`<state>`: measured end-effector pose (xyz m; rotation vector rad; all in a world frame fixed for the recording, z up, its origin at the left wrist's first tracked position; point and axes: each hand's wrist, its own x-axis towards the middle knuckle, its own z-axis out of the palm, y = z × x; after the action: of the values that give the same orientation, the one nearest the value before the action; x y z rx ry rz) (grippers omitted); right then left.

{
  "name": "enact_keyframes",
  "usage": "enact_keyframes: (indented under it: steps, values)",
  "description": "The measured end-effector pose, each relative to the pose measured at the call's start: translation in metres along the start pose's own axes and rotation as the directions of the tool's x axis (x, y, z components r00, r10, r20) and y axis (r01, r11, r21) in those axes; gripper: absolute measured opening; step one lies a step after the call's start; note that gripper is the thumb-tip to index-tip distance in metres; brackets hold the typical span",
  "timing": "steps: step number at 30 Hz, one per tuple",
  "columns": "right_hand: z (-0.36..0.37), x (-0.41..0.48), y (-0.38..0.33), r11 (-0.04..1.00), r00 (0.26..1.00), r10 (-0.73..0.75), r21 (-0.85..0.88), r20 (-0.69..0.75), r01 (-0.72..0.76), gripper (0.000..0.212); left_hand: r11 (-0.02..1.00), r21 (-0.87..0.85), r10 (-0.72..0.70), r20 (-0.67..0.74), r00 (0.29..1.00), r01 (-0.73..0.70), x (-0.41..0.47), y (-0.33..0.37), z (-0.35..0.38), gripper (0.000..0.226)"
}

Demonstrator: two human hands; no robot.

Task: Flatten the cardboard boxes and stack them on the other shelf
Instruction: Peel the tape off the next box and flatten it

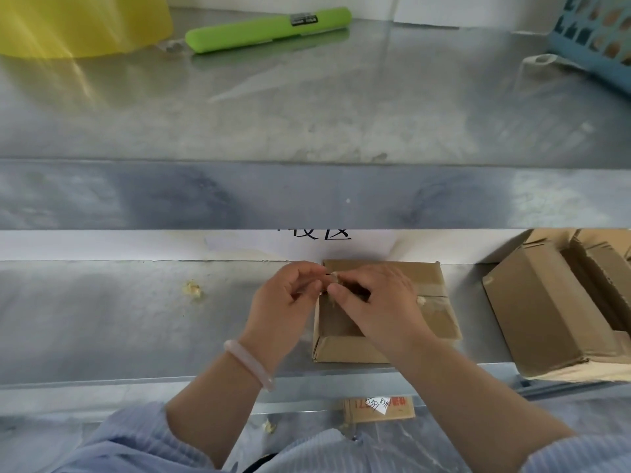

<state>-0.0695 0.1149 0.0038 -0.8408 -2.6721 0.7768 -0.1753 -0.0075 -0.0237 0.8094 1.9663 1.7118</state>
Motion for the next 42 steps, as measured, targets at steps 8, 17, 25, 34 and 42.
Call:
enact_keyframes:
  steps: [8,17,25,34,42]
  values:
    - [0.001,0.003,-0.005,0.991,0.994,0.095,0.103,-0.058,-0.089,0.006,0.985,0.152,0.071,0.096,0.993,-0.085,-0.003,0.002,-0.005,0.046]
    - [-0.001,0.001,-0.007,0.982,0.989,0.12,0.155,-0.083,-0.106,0.009,0.816,0.531,0.088,0.275,0.957,-0.228,0.005,-0.007,-0.007,0.062]
    - [-0.018,-0.005,0.003,0.968,0.936,0.2,0.209,-0.29,-0.142,0.012,0.654,0.628,0.259,0.339,0.904,-0.423,0.004,-0.001,-0.012,0.047]
    - [0.001,-0.023,-0.004,0.975,0.964,-0.169,-0.18,-0.207,0.132,0.011,0.627,0.597,0.303,0.404,0.863,-0.5,0.009,-0.001,-0.011,0.031]
    - [0.001,-0.022,-0.011,0.986,0.985,0.109,-0.111,-0.131,-0.124,0.026,0.624,0.613,0.263,0.418,0.869,-0.484,0.009,-0.002,-0.011,0.036]
